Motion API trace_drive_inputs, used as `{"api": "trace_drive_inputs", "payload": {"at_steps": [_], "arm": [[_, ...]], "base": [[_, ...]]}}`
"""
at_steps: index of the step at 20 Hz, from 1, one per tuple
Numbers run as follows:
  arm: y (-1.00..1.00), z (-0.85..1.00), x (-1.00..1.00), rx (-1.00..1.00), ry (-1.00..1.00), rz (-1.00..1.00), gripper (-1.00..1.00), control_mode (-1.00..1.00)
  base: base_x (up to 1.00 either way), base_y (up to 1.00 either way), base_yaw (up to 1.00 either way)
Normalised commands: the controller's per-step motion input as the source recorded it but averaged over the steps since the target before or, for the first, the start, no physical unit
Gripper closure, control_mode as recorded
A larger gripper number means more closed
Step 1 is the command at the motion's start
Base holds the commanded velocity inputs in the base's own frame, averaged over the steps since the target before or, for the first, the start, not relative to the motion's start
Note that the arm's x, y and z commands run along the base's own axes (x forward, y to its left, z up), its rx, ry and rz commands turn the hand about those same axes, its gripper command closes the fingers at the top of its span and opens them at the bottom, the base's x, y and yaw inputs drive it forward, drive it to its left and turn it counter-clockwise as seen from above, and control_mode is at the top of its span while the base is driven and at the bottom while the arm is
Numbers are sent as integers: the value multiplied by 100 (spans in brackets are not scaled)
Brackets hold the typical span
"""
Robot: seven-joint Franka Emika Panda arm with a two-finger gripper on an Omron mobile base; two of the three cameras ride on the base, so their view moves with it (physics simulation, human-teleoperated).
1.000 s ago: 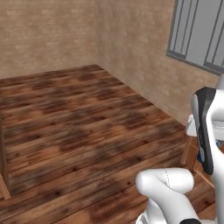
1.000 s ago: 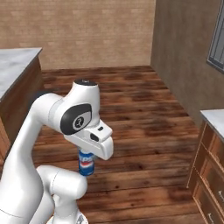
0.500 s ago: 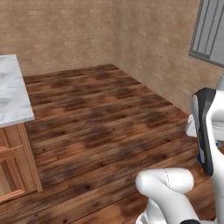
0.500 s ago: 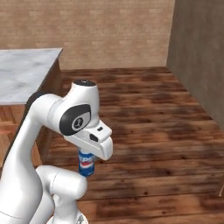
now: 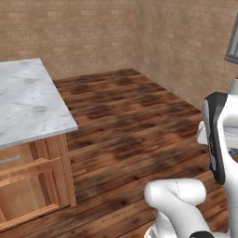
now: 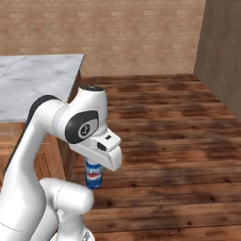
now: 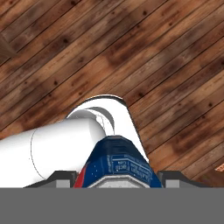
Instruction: Four empty soda cans are scattered around the kitchen. Gather all the cans and cluster them next to the stove for recycling.
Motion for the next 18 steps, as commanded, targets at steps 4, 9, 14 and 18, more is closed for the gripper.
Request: {"api": "trace_drive_inputs", "payload": {"at_steps": [4,9,14,18], "arm": [[0,0,0,0,0,0,100,100],[0,0,0,0,0,0,100,100],[0,0,0,0,0,0,100,100],[0,0,0,0,0,0,100,100]], "base": [[0,95,9],[-1,88,16],[10,95,10],[7,100,8]]}}
